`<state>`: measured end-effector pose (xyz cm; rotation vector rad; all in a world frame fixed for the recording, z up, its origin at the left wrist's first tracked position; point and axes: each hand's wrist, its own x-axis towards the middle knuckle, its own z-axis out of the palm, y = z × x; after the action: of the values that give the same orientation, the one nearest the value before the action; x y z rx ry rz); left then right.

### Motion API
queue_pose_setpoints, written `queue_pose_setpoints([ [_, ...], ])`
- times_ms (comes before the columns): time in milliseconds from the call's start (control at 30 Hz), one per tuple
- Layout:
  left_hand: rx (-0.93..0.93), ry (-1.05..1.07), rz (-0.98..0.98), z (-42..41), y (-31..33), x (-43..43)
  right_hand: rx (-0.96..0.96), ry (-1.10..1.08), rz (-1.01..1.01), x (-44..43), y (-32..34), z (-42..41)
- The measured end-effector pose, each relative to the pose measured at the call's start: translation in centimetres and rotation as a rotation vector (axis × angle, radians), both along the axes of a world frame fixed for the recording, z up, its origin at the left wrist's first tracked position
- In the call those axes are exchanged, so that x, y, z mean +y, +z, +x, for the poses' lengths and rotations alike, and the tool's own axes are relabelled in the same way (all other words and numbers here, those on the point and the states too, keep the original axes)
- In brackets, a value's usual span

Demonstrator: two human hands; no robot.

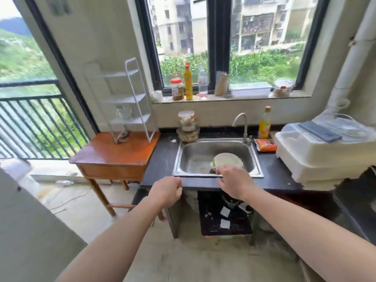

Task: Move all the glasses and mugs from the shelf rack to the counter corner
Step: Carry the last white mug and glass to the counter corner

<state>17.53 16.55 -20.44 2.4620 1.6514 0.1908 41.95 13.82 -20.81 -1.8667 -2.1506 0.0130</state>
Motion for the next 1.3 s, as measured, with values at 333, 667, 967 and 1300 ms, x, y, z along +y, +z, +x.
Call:
queue_pose_setpoints([
  [333,0.155,0.316,0.015,-15.9,0.9,12.5,-0.071,0.353,0.02,22.2,1.0,-16.5],
  [667,0.167,0.483,0.02,-31.1,0.8,21.4,-0.095,0.486,0.067,34.9,1.4,-32.6],
  [967,0.128,0.306,0.001,-42.5,0.6,33.7,-0.061,0.218,0.023,44.7,-0.3,-41.0],
  [1300,0.032,0.144,-0.008,-45.0,-1.2,46.9,0.009,0.025,-0.07,53.5,-1.0,-42.9],
])
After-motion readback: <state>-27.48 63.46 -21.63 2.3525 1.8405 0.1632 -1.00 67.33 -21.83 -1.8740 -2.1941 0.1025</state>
